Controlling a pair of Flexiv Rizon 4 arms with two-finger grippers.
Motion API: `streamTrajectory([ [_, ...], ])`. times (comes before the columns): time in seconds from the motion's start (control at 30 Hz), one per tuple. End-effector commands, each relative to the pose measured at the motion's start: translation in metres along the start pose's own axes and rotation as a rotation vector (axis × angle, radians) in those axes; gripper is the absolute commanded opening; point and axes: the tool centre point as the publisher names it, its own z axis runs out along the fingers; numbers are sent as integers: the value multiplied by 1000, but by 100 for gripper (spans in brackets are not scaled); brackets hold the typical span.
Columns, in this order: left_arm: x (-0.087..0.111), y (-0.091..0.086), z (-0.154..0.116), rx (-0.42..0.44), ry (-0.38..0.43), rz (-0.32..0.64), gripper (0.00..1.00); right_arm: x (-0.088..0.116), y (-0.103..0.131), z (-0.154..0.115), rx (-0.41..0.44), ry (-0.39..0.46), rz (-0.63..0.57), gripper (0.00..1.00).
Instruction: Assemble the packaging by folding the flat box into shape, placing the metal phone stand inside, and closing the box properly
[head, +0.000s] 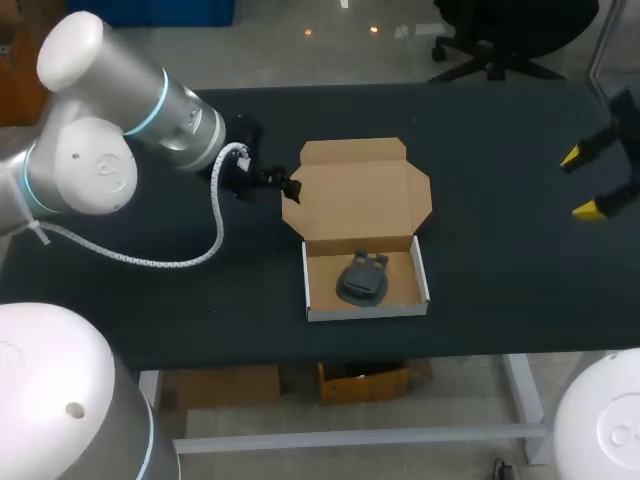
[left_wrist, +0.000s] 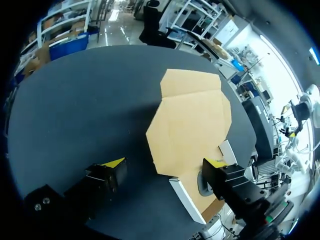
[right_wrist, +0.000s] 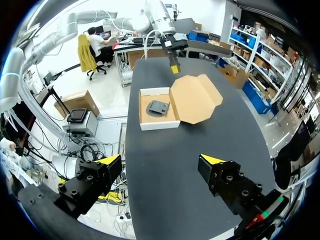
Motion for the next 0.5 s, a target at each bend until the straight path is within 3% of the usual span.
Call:
streamTrajectory([
  [0.03, -11, -4, 14, 18, 84, 6, 100, -7, 6, -1, 12, 31, -3, 100],
  [0.3, -23, -15, 24, 47, 161, 14, 100, -16, 18, 0, 31, 44, -15, 100],
  [0.5, -29, -24, 29, 74, 263, 31, 100, -23, 25, 2, 49, 58, -23, 100],
])
